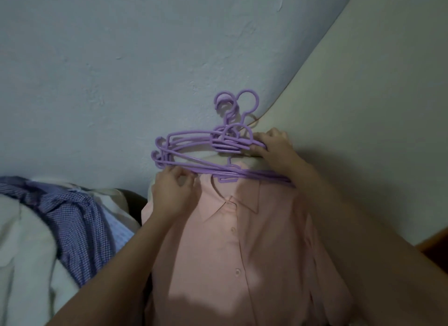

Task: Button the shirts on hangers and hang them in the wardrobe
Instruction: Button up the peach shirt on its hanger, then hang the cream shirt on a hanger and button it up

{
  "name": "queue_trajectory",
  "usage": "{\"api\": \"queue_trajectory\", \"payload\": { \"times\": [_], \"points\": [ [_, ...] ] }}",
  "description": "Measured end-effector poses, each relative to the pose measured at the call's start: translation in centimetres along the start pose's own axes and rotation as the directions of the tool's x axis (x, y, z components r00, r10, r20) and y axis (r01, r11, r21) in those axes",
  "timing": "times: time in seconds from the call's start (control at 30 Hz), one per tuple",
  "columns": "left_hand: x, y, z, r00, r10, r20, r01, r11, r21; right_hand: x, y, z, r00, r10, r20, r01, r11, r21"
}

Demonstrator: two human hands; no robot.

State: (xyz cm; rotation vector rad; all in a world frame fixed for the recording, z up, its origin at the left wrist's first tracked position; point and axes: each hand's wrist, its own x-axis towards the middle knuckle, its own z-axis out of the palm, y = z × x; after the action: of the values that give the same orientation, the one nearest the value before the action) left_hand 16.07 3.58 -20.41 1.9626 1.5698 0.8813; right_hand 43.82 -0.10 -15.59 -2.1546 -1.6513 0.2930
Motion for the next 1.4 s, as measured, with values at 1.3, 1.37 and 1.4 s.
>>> {"api": "queue_trajectory", "payload": {
  "times": [1.3,1.37,1.4],
  "points": [
    [-14.4,-2.6,-29.8,0.931,-0.314,0.188,0.278,0.941,0.193,-13.8,-34.8,-6.5,0.784,-0.551,-0.288,0.475,0.829,-0.294],
    [-14.5,-6.1,-30.6,0.903,-0.409,0.128,0.395,0.91,0.126,-13.5,-36.4,-3.8,0.775,-0.599,-0.201,0.514,0.783,-0.35],
    [-14.3,-7.8,-31.0,0.886,-0.454,0.096,0.444,0.889,0.11,-13.2,-36.9,-2.4,0.782,-0.601,-0.166,0.521,0.777,-0.353]
  ]
}}
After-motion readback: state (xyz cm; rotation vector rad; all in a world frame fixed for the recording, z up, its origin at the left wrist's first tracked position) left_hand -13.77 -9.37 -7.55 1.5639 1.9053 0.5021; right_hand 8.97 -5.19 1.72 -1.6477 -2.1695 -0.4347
